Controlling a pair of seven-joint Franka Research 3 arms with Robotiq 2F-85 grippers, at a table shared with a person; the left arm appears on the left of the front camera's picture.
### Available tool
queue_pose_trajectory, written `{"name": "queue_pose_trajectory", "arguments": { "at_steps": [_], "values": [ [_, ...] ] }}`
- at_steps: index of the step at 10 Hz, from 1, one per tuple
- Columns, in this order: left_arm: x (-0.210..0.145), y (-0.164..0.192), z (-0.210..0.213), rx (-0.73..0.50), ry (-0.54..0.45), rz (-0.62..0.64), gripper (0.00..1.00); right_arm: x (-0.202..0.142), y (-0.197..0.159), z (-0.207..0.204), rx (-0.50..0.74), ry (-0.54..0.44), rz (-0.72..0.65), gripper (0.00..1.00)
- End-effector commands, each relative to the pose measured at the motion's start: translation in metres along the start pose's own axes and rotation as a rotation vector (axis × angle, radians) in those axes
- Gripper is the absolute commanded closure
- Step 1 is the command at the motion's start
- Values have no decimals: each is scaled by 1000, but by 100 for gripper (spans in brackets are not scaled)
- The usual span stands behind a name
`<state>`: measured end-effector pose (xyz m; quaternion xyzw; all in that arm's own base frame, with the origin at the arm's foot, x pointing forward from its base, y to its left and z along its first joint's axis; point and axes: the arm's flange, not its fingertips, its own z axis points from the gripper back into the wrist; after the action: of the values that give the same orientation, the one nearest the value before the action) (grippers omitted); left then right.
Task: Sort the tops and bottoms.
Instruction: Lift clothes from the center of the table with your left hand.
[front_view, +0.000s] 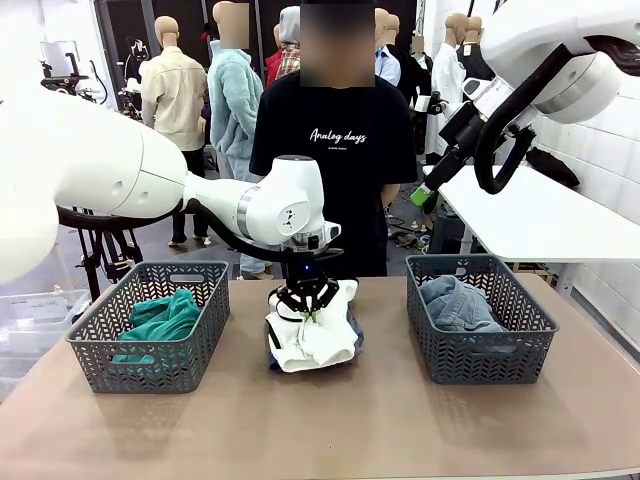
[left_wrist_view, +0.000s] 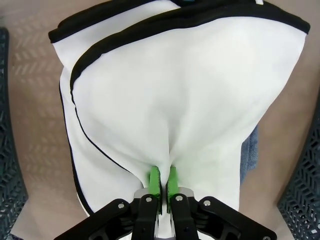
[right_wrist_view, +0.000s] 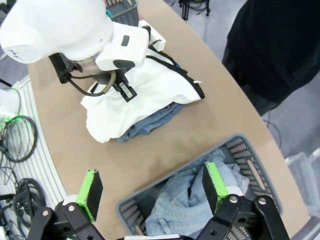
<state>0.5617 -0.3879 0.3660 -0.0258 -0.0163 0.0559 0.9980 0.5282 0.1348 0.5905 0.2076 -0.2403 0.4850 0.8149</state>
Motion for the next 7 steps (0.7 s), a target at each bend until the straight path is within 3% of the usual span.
{"name": "queue_pose_trajectory", "arguments": {
  "at_steps": [1, 4, 6, 7],
  "values": [
    [-16, 6, 34, 23, 73, 4, 100, -1, 0, 0, 2, -1, 14, 0],
    [-44, -1, 89, 25, -65, -70, 100, -1, 0, 0, 2, -1, 14, 0],
    [-70, -5, 122, 6, -226, -118, 100, -1, 0, 0, 2, -1, 14, 0],
    [-43, -11, 104, 14, -60, -74, 100, -1, 0, 0, 2, -1, 14, 0]
  ]
}}
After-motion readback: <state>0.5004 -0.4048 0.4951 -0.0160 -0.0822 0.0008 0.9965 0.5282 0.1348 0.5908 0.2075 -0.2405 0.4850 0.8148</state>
